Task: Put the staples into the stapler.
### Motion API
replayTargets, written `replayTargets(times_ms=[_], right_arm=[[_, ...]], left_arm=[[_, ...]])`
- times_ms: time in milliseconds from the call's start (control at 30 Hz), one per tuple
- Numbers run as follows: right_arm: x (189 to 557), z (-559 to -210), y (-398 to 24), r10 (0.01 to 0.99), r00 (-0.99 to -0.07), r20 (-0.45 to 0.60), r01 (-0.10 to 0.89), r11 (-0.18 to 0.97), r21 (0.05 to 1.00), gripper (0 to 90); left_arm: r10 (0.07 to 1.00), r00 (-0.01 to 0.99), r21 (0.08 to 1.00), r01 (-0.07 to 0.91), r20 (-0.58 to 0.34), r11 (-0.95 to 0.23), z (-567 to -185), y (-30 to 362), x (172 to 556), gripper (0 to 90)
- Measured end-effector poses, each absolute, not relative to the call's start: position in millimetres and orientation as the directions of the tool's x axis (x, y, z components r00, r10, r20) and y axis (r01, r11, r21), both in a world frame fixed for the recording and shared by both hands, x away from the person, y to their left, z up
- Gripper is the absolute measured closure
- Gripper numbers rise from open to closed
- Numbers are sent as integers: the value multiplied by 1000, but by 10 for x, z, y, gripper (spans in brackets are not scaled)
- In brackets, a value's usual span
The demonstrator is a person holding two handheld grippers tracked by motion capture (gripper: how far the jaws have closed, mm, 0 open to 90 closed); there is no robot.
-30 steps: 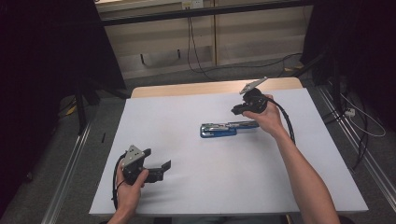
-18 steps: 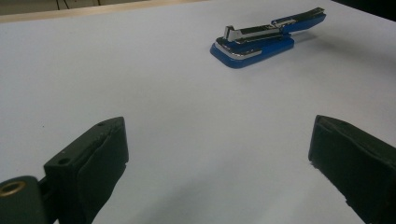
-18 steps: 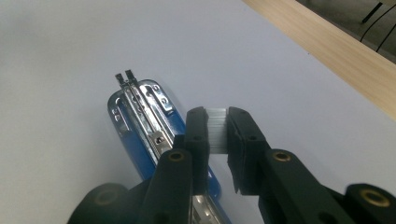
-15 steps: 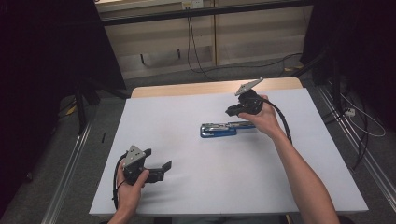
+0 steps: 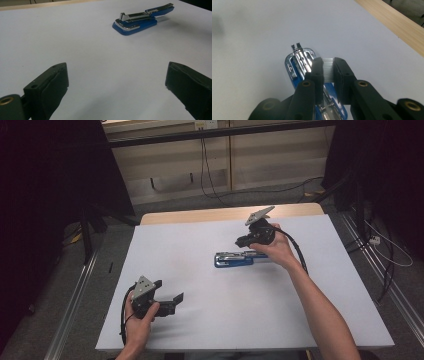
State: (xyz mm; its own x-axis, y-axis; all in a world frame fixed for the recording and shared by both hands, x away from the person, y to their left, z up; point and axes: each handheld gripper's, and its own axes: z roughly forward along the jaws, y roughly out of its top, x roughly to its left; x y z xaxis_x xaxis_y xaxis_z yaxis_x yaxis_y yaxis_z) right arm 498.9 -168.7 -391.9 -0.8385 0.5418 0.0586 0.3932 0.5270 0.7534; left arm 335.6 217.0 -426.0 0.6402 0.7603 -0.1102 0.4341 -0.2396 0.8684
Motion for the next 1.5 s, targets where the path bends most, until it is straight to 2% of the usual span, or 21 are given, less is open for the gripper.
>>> replayTargets(times_ms=[433,1500], right_arm=[[5017,-3953,-1454,475,-878,59,357,569,740,794],[5074,-4051,-1161,417,-907,61,326,603,728,793]], left_arm=[[754,649,871,422,-98,-250,-4246,2183,3340,54],[747,657,868,428,-105,-254,-4259,2159,3343,56]])
